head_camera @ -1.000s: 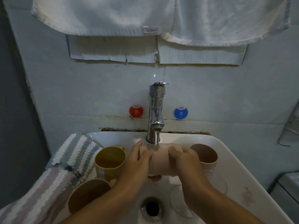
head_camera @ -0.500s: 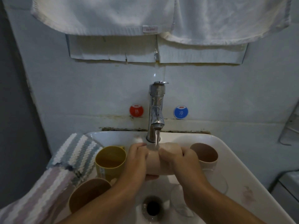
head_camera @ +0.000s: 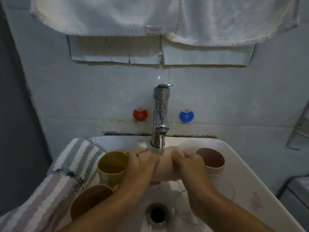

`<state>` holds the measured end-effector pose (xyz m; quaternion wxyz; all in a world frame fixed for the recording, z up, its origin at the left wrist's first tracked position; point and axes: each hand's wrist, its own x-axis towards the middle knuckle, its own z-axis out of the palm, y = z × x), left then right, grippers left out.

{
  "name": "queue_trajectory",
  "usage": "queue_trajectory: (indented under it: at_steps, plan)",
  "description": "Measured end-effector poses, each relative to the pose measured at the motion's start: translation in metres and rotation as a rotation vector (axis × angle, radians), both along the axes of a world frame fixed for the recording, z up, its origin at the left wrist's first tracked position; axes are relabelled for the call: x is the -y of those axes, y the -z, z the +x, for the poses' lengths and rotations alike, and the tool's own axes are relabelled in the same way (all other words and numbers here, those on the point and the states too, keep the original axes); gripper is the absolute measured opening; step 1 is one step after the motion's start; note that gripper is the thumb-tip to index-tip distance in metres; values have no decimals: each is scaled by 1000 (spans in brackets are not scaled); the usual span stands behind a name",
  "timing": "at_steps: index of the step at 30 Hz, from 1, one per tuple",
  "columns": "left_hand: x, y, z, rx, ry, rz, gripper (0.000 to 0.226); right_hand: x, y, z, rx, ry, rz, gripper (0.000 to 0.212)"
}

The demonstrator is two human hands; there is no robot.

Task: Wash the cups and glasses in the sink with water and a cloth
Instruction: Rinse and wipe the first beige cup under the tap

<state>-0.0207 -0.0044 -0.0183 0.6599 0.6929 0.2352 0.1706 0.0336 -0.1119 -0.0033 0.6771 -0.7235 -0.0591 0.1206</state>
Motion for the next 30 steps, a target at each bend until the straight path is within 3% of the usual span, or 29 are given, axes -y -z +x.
queue_trajectory:
  at_steps: [11, 15, 19, 25, 28, 30]
  plan:
    - [3, -3, 6, 29, -144, -146, 21, 2, -4, -3, 9, -43, 4, 18]
    - [3, 1, 7, 35, -151, -20, 21, 2, -2, 0, 15, -65, -28, 11]
    - [3, 1, 4, 1, -84, 117, 32, 1, -4, -2, 39, -79, -81, 26]
    - [8, 4, 1, -1, -27, 90, 35, 4, 3, 3, 9, -29, 48, 5]
    - [10, 5, 4, 10, -45, 130, 31, 2, 3, 6, 11, 7, 55, 18]
    - [10, 6, 5, 29, -54, 121, 32, 2, 4, 6, 17, 0, 54, 8]
